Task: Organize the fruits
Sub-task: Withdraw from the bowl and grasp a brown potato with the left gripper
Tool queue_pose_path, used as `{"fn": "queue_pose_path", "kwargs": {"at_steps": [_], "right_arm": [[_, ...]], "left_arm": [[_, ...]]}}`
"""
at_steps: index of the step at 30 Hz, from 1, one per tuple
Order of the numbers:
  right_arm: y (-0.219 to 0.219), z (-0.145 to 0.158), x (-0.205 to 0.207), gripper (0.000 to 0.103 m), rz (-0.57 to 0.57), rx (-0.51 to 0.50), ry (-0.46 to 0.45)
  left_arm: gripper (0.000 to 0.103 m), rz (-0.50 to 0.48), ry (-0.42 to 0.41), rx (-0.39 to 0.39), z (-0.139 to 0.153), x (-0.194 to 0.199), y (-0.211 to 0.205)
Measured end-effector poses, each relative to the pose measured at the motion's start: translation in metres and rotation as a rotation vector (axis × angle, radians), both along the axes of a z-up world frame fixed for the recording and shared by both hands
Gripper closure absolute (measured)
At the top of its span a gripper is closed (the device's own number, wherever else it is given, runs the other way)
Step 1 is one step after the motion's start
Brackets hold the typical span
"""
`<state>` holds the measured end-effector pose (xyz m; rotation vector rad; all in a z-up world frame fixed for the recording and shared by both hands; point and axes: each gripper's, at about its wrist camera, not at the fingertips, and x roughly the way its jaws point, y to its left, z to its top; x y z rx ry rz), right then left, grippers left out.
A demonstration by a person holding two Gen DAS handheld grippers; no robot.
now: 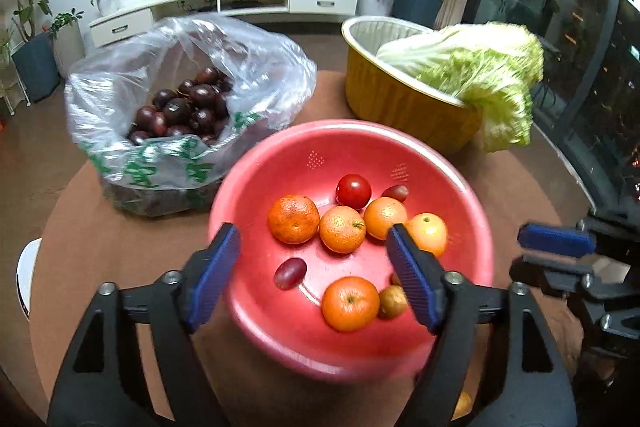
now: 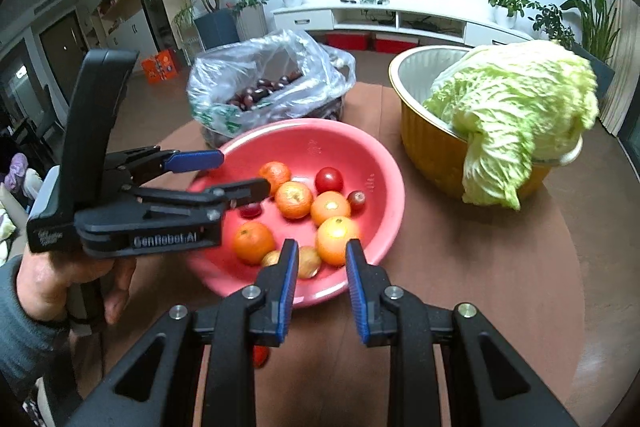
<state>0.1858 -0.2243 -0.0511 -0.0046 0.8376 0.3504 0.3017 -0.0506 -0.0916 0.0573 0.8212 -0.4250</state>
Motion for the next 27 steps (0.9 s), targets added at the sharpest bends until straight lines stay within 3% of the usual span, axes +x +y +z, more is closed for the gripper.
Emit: {"fn": "queue_pose_path", "kwargs": {"at_steps": [2, 8, 13, 17, 22, 24, 27], "right_arm": [[0.001, -0.001, -0.016, 0.076, 0.007, 0.013, 0.001], [-0.004, -0.019, -0.058, 0.066, -0.013, 0.056, 0.038], [-0.016, -0.041, -0.084, 0.064, -0.066, 0.098, 0.091], [-0.024, -0.051, -0.099, 0.064, -0.089, 0.111, 0.107], [-0.036, -0.054, -0.11, 0.064, -0.114, 0.129, 0.114], [-0.039, -0.055, -0.113, 0.064, -0.116, 0.132, 0.112], [-0.041, -0.057, -0.114, 0.064, -0.114, 0.141, 0.115]], "left_arm": [[0.016, 0.008, -0.021, -0.015, 0.007, -0.013, 0.007], [0.011, 0.026, -0.025, -0.023, 0.01, -0.073, 0.022], [0.011, -0.029, 0.017, 0.051, -0.017, -0.128, 0.001], [0.011, -0.056, 0.073, 0.072, -0.041, -0.144, -0.019], [0.012, -0.066, 0.063, 0.138, -0.059, -0.152, -0.044], [0.014, -0.071, 0.06, 0.148, -0.06, -0.15, -0.051], [0.035, -0.091, 0.082, 0.155, -0.065, -0.147, -0.06]]}}
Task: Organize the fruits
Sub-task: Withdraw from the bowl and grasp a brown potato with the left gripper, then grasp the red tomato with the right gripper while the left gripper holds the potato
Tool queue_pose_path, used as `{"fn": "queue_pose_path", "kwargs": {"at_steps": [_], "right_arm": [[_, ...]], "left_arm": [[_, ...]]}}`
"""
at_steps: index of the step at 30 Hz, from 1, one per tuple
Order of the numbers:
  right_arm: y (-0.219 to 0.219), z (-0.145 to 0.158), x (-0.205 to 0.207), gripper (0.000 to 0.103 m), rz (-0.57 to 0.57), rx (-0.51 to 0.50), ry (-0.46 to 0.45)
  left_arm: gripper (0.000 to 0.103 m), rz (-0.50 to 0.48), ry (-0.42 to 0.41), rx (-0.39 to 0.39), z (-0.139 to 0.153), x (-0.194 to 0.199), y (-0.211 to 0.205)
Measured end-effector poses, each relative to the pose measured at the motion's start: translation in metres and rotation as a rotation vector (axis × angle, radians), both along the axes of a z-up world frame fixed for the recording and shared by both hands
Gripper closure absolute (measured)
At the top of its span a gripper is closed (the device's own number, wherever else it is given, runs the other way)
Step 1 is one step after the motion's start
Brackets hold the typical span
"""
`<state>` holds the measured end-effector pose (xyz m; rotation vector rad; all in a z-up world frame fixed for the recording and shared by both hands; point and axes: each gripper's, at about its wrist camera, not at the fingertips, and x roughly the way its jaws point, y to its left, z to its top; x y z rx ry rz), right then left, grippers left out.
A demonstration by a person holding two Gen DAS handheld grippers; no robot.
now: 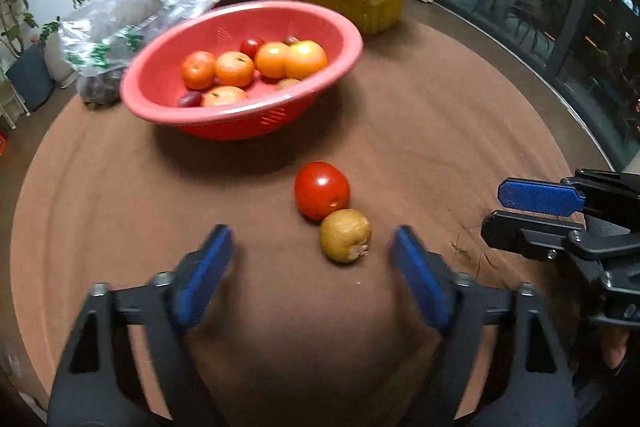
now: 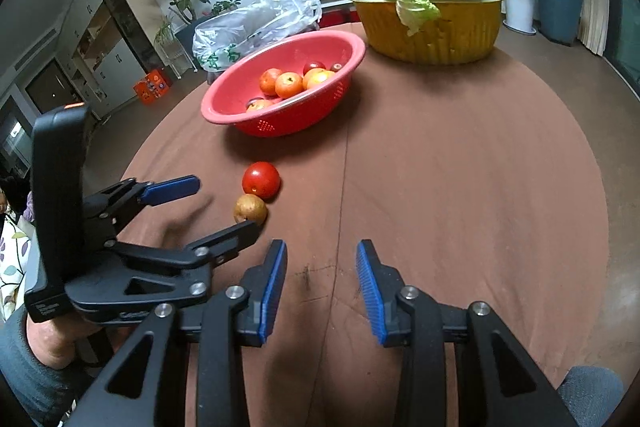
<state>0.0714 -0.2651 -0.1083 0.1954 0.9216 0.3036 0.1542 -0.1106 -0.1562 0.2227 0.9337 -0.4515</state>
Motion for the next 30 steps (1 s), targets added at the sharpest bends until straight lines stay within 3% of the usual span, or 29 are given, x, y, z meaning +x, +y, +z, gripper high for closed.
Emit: {"fn": "queue_pose_path", "kwargs": {"at_steps": [2, 3, 8, 14, 24, 30], "right_arm": [[0.001, 0.0, 0.001, 0.064, 0.004, 0.003, -0.001], [0.001, 0.0, 0.002, 0.064, 0.006, 0.004, -0.001], [0.003, 0.0, 0.005, 0.064, 0.011, 0.007, 0.0], [0.015, 0.004, 0.016, 0.064, 0.04, -0.011, -0.011], [0.068, -0.003, 0.056, 0.064, 0.147, -0.08, 0.008], [0.087, -0.01, 0.073, 0.061, 0.164, -0.135, 0.024]], "left_arm": [[0.055, -0.012, 0.022, 0.011, -0.006, 0.004, -0.004], [0.055, -0.014, 0.02, 0.017, -0.008, 0.004, -0.006], [0.076, -0.027, 0.018, -0.001, -0.007, 0.0, -0.008], [0.078, -0.001, 0.018, -0.033, -0.001, -0.002, 0.005], [0.078, 0.171, 0.007, -0.076, 0.012, -0.01, 0.077], [0.078, 0.21, -0.002, -0.099, 0.016, -0.008, 0.102]]}}
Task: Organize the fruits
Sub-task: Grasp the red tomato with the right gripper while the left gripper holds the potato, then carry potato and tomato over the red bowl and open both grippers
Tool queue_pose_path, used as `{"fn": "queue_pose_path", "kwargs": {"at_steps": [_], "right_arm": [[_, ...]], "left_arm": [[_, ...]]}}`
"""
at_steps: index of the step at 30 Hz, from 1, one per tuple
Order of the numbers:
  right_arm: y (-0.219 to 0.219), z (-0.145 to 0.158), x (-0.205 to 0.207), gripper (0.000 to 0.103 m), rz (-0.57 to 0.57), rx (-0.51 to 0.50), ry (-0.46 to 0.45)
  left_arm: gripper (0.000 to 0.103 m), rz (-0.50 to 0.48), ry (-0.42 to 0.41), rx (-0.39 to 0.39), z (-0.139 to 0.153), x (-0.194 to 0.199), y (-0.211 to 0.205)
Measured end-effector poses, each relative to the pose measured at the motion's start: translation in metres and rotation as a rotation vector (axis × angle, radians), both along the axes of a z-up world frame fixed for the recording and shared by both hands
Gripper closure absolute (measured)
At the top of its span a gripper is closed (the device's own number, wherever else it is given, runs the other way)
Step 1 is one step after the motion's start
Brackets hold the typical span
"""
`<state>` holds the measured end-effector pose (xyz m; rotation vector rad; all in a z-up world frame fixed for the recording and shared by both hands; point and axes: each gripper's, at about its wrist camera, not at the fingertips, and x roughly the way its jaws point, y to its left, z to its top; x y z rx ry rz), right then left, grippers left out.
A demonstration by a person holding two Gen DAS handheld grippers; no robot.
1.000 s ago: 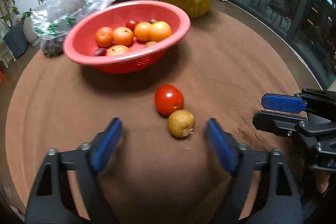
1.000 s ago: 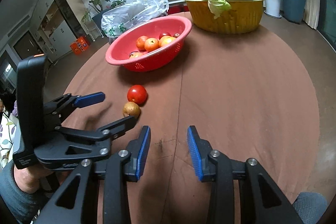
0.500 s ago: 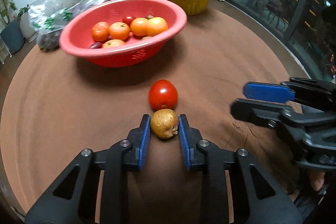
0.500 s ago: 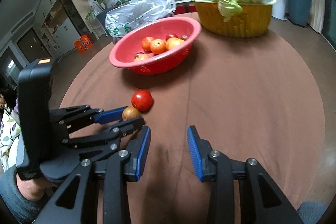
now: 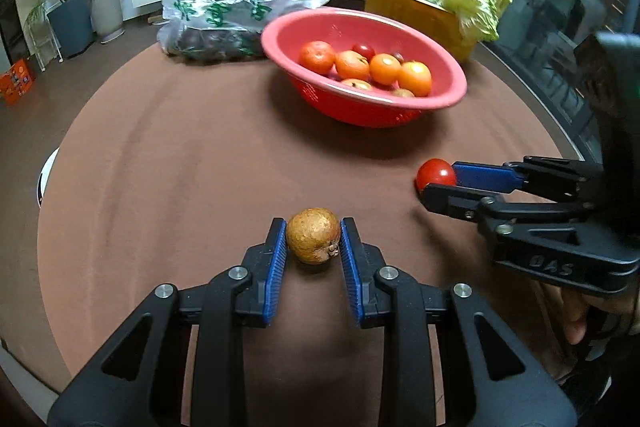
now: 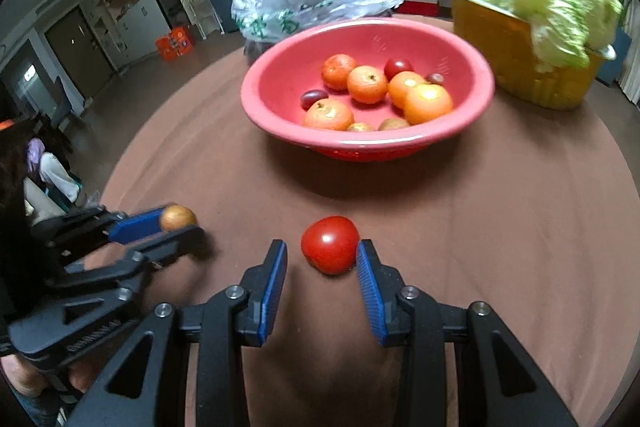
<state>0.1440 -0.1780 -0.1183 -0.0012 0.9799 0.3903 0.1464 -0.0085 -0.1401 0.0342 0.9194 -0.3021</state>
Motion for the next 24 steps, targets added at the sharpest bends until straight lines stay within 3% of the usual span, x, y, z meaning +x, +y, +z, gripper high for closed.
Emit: {"fn": "queue_pose_path", "kwargs": {"at_steps": [8, 12, 24], "right_arm": [[0.004, -0.009, 0.005, 0.061, 0.01, -0.057, 0.006], [0.005, -0.009, 0.007, 0.068, 0.009, -0.057, 0.008], [0.004, 0.0, 0.001, 0.069, 0.017, -0.038, -0.005]], "left_arm": [[0.078, -0.002, 0.007, -0.009, -0.004, 0.007, 0.0], [0.078, -0.004, 0.009, -0.007, -0.005, 0.009, -0.002], [0.078, -0.008, -0.009, -0.004, 0.005, 0.016, -0.004]]}}
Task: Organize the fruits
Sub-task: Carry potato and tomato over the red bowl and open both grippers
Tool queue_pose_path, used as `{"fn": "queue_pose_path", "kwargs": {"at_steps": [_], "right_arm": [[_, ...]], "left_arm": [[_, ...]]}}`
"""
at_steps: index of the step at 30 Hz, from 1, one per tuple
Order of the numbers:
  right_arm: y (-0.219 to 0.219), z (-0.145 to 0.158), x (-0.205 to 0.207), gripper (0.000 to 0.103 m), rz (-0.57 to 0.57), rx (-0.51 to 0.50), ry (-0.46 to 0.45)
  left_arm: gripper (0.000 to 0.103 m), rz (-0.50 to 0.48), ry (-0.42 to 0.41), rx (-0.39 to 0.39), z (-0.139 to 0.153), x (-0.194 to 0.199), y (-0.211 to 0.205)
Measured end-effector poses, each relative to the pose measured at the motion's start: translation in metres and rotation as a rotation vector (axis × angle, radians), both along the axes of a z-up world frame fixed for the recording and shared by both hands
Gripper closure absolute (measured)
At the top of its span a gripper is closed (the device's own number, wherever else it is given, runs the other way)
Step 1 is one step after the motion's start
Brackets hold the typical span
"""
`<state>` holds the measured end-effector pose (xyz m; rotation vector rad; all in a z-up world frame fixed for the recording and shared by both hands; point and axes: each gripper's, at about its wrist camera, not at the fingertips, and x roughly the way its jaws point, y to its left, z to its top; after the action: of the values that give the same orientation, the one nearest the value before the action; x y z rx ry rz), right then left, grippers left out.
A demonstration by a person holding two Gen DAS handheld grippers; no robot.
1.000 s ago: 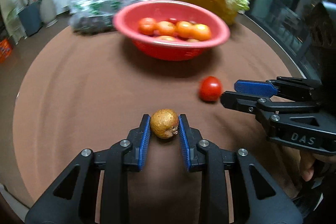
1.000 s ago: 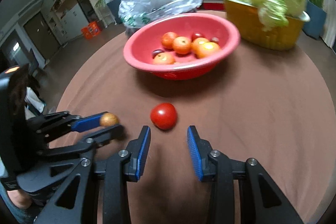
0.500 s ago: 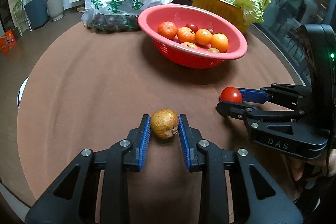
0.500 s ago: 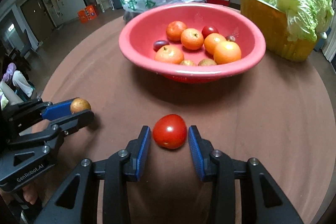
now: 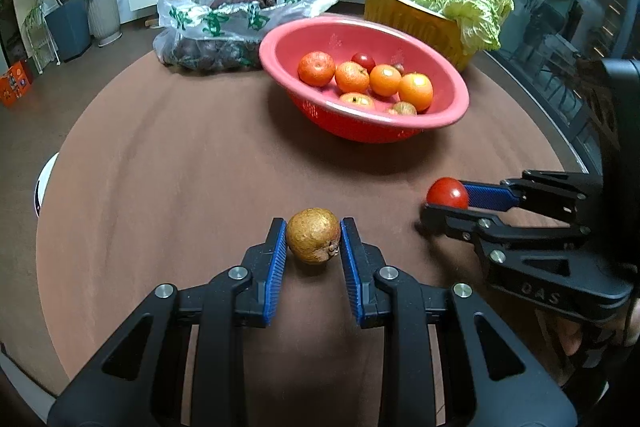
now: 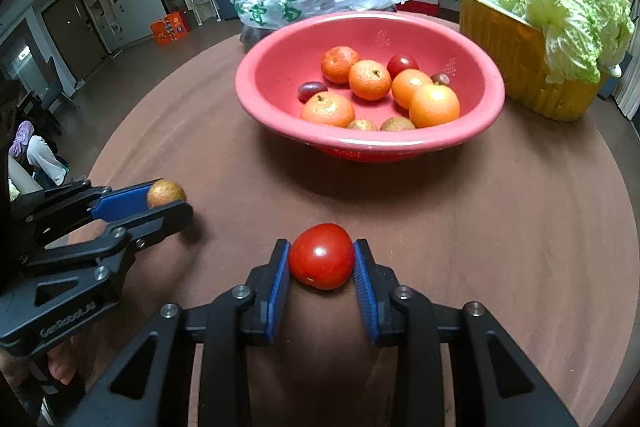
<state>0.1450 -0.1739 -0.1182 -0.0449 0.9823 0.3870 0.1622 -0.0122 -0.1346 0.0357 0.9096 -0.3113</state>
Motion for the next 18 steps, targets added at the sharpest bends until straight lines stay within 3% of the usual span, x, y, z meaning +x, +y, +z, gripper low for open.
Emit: {"fn": "queue_pose_path", "kwargs": {"at_steps": [9, 18], "right_arm": [[-0.015, 0.041, -0.009, 0.069, -0.004, 0.039, -0.068], [-0.041, 0.064, 0.049, 0.069, -0.064, 0.014, -0.096]], "left_arm": [[0.078, -0.024, -0.069, 0.022, 0.034, 0.025, -0.008], [0.078, -0.085, -0.091, 0.065, 0.054, 0.096, -0.042]]}}
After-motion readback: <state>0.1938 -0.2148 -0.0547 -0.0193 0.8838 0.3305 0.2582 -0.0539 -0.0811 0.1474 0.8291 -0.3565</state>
